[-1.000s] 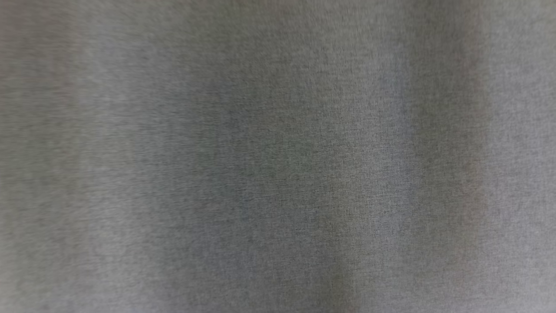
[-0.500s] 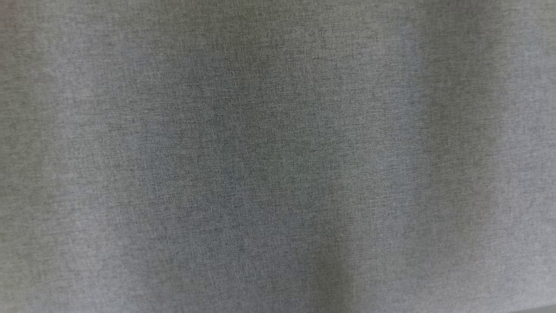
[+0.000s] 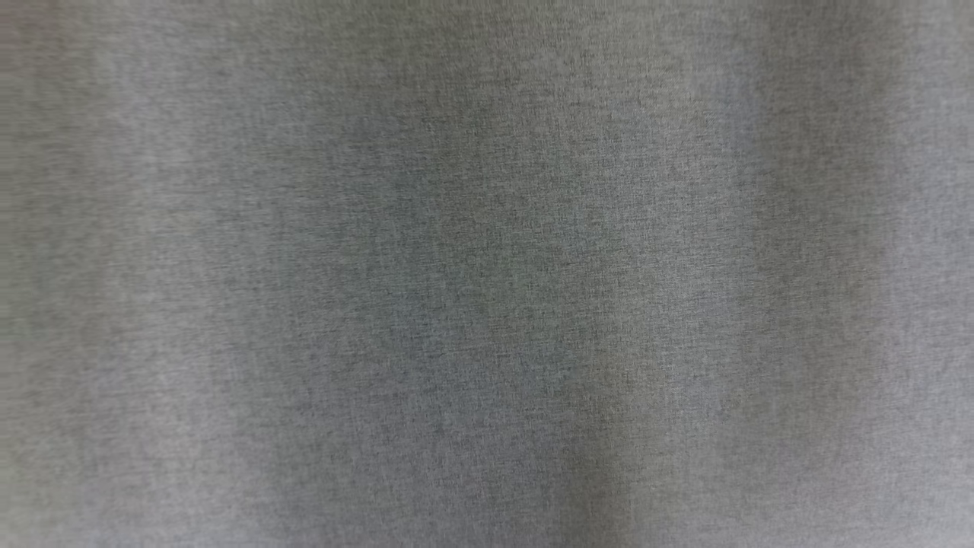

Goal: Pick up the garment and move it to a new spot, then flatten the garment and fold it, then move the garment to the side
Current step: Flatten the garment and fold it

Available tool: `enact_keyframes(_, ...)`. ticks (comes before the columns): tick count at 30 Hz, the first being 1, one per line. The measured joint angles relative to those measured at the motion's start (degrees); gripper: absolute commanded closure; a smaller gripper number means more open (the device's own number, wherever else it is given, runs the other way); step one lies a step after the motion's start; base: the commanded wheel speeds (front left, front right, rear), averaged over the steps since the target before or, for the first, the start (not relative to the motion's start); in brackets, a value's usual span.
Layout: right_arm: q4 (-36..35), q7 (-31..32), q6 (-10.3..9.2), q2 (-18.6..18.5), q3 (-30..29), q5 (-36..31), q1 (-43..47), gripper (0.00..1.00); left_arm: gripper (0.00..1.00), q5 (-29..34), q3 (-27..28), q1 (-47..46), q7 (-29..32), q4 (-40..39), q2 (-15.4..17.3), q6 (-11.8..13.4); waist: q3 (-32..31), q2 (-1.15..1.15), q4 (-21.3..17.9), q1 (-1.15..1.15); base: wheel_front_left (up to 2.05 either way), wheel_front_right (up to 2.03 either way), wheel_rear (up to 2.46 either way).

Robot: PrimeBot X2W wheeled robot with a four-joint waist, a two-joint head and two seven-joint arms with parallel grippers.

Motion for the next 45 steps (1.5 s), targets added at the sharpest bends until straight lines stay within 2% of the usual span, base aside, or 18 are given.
enact_keyframes(8, -0.7, 0.1, 0.01, 3.0, 1.6, 4.1, 11.3, 1.00, 1.00, -6.4, 0.1, 16.1, -2.7, -7.8, 1.7, 0.0, -4.4, 0.00, 0.7, 0.00, 0.00, 0.00, 0.00)
enact_keyframes(11, -4.0, 1.5, 0.00, 4.2, 3.8, 8.6, 18.6, 1.00, 1.00, -7.8, 1.0, 24.3, -3.0, -12.4, 2.7, 0.0, -7.0, 0.00, 0.8, 0.00, 0.00, 0.00, 0.00)
enact_keyframes(15, -11.6, 3.1, 0.01, 5.2, 8.1, 15.6, 31.0, 1.00, 1.00, -6.8, 4.9, 36.0, -3.1, -20.8, 4.5, 0.0, -11.0, -0.02, 0.8, -0.01, 0.00, 0.00, 0.00)
enact_keyframes(21, -23.3, 4.8, 0.01, 4.1, 13.4, 25.3, 50.1, 1.00, 1.00, -4.2, 9.5, 56.4, -3.1, -32.7, 3.6, 1.0, -17.3, -0.02, 0.5, -0.01, 0.00, 0.00, 0.00)
enact_keyframes(23, -27.0, 4.8, 0.01, 3.4, 15.4, 26.9, 55.8, 1.00, 1.00, -3.8, 9.3, 63.0, -3.1, -35.9, 3.2, 1.1, -19.4, -0.02, 0.4, -0.02, 0.00, 0.00, 0.00)
enact_keyframes(28, -33.7, 5.1, 0.00, 2.1, 17.5, 31.7, 68.4, 1.00, 1.00, -3.9, 8.7, 78.8, -3.1, -43.0, 2.9, 3.1, -24.3, -0.02, 0.1, -0.02, 0.00, 0.00, 0.00)
enact_keyframes(30, -36.0, 5.2, 0.01, 1.8, 17.4, 33.3, 73.0, 1.00, 1.00, -4.9, 10.1, 84.4, -3.1, -46.4, 1.9, 4.6, -26.0, -0.02, 0.1, -0.02, 0.00, 0.00, 0.00)
enact_keyframes(33, -38.7, 5.7, 0.00, 1.0, 17.2, 34.4, 80.3, 1.00, 1.00, -4.9, 9.8, 92.3, -3.1, -51.2, 1.1, 5.6, -28.4, -0.02, 0.2, -0.02, 0.00, 0.00, 0.00)
enact_keyframes(36, -40.9, 5.9, 0.00, 0.7, 16.2, 35.8, 87.2, 1.00, 1.00, -5.1, 9.1, 99.6, -3.1, -54.0, -0.4, 6.0, -30.3, -0.02, 0.5, -0.02, 0.00, 0.00, 0.00)
enact_keyframes(45, -45.7, 6.1, 0.01, -0.6, 12.4, 34.4, 104.2, 1.00, 1.00, -4.8, 9.9, 116.6, -3.1, -58.1, -4.2, 7.3, -34.8, -0.02, 2.4, -0.01, 0.00, 0.00, 0.00)
